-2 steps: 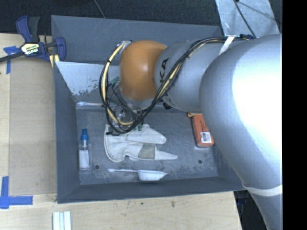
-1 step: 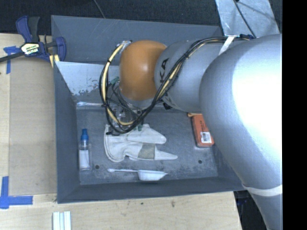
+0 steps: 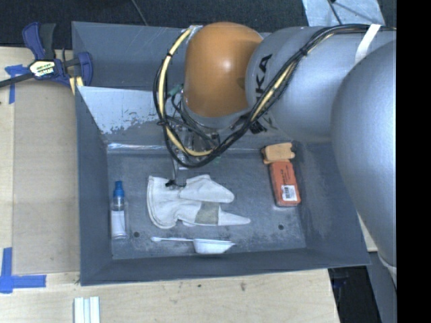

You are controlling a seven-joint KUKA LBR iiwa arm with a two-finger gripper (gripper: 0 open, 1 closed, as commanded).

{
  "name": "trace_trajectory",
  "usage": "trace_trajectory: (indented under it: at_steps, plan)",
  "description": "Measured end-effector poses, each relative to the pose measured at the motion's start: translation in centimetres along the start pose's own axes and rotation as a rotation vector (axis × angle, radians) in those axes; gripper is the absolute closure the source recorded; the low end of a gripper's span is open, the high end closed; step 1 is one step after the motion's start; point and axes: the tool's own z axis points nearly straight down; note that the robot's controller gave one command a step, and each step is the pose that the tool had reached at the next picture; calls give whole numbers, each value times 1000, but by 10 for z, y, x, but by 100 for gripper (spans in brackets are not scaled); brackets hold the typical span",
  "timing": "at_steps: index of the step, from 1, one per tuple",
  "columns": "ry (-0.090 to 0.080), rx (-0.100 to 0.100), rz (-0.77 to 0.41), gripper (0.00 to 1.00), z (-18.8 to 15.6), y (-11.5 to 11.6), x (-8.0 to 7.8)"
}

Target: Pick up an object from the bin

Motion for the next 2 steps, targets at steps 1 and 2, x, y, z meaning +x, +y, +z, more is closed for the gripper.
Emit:
trace_trajectory:
  at_steps: [1,2]
  plan:
    - [-6,-1,-16,0,-59,-4,3]
    - [-12,-3,-31,0,-8,1,-5]
